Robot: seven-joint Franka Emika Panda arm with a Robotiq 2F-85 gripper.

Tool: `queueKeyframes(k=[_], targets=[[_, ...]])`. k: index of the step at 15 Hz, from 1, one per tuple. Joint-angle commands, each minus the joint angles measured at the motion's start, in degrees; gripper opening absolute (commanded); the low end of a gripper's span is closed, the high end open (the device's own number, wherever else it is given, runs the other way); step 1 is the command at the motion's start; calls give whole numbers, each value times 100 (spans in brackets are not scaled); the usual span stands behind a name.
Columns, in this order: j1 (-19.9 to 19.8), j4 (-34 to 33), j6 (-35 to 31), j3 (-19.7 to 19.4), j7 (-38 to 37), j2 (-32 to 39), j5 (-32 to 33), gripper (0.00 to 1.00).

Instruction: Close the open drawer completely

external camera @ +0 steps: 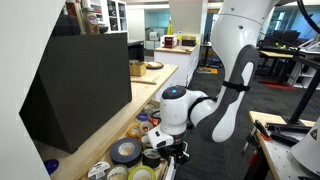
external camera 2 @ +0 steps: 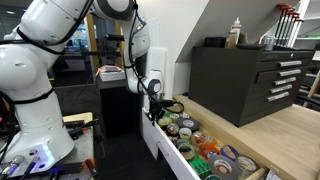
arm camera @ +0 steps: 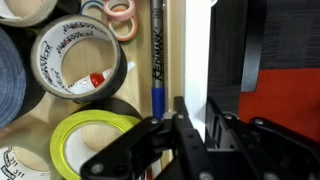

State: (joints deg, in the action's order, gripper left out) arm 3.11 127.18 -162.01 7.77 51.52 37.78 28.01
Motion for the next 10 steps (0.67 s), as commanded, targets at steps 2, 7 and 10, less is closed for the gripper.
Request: queueKeyframes(k=[2,7,10], targets=[[-69,-21,70,-30,107,74,-78,9],[62,-444,224,-151,102,273,-6,9],[92,-803,455,-166,184,432,3,9]])
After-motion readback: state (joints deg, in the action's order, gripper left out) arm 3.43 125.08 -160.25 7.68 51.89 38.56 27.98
